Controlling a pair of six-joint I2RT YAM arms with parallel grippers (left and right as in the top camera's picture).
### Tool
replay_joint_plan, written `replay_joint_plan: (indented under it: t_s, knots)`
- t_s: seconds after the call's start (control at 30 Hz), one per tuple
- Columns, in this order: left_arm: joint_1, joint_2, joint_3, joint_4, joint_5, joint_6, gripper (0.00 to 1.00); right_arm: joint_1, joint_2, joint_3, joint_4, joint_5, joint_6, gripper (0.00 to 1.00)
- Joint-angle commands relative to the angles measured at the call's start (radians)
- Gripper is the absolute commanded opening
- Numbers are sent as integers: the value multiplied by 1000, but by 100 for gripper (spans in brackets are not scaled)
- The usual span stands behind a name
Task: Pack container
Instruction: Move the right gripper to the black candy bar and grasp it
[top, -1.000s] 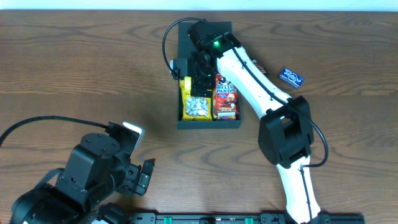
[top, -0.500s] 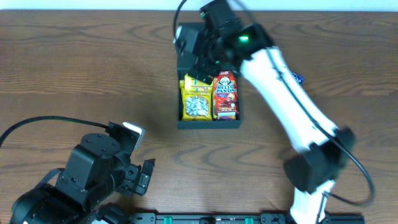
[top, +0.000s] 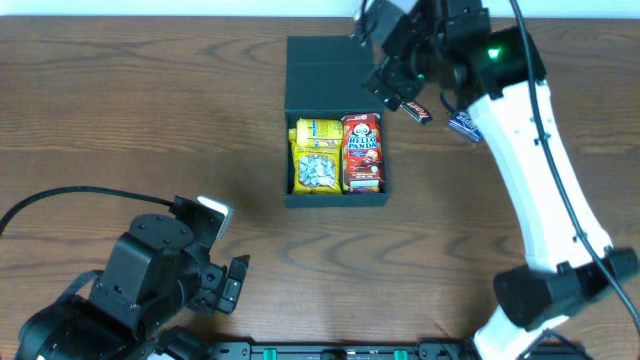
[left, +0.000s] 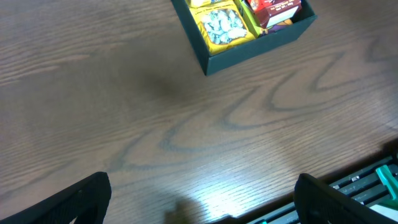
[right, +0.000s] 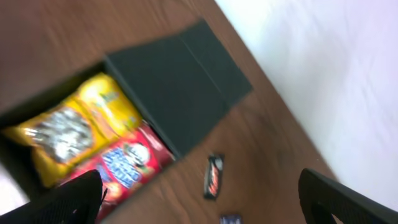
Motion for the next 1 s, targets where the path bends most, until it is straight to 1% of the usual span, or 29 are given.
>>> replay_joint_plan:
  t_s: [0.0, 0.07, 0.2, 0.27, 0.33, 0.47, 0.53, 0.63, 0.73, 0.8, 0.9, 0.97]
  knots:
    - [2, 0, 4, -3, 3, -7, 95, -65, 85, 0, -4, 32, 50, 98]
    - [2, 0, 4, -3, 3, -7, 95, -97, 133, 0, 2, 32, 50, 97]
    - [2, 0, 4, -3, 3, -7, 95, -137, 237, 0, 6, 27, 50, 88]
    - [2, 0, 4, -3, 3, -7, 95, -148, 288, 0, 11, 21, 50, 80]
    - [2, 0, 4, -3, 3, -7, 95, -155, 336, 0, 18, 21, 50, 78]
    - [2, 0, 4, -3, 3, -7, 95, -165, 430, 0, 59, 21, 61, 80]
    - [2, 0, 4, -3, 3, -8, 95, -169, 460, 0, 73, 21, 68, 79]
    - [2, 0, 4, -3, 3, -8, 95, -177, 493, 0, 90, 21, 77, 78]
    - [2, 0, 4, -3, 3, -7, 95, -194, 511, 0, 115, 19, 117, 80]
    - [2, 0, 4, -3, 3, -7, 95, -209, 517, -1, 122, -26, 124, 82]
    - [2, 0, 4, -3, 3, -7, 95, -227, 528, -1, 121, -95, 124, 81]
    - [2, 0, 4, -3, 3, -7, 95, -233, 541, -1, 116, -124, 127, 79]
